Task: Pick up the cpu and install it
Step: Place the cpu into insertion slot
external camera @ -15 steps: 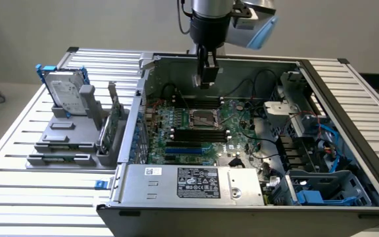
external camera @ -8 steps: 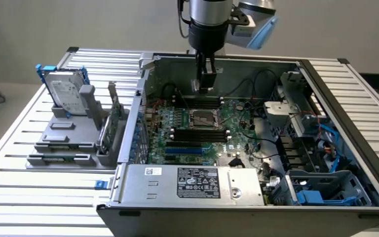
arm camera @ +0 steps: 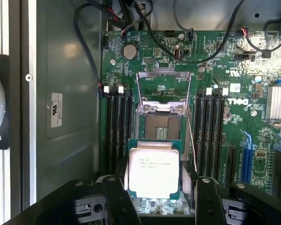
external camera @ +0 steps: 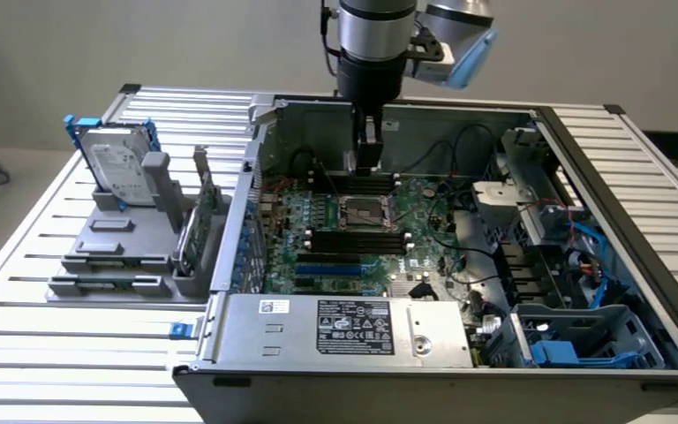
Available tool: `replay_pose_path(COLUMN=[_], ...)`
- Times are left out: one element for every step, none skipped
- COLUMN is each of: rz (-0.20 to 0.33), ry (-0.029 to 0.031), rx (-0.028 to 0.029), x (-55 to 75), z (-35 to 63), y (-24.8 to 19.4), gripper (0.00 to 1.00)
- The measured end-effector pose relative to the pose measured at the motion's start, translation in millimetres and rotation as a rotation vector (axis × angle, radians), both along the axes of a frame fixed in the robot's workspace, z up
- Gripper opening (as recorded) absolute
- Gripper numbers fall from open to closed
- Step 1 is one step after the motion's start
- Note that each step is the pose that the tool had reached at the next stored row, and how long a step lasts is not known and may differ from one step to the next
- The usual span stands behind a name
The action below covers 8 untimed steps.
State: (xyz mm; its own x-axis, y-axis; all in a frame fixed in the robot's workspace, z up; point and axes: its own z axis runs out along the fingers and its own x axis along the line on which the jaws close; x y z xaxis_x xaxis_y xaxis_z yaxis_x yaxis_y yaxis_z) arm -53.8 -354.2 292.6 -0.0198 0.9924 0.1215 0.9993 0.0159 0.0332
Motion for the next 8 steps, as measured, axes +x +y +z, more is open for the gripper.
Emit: replay_pose_path(rz=[-0.003, -0.004, -0.006, -0.007, -0.009, -0.011, -0.012, -0.014], ry=[-0.0001, 0.0000, 0.0000, 0.0000, 0.0000, 0.0000, 0.0000, 0.0000], rx=[0.0001, 0.0000, -0.0001, 0.0000, 0.0001, 0.0000, 0.0000, 0.0000], x=[0.4, 0.9, 1.2, 1.6, 2.0, 2.3, 2.6, 3.0], z=[-1.8, -3.6, -5.4, -7.2, -9.0, -11.0, -12.7, -14.5], y=[-0.2, -0.5, -0.9, -1.3, -1.6, -2.0, -2.3, -2.5], gripper=[0.54, 0.54, 0.54, 0.54, 0.54, 0.54, 0.54, 0.54])
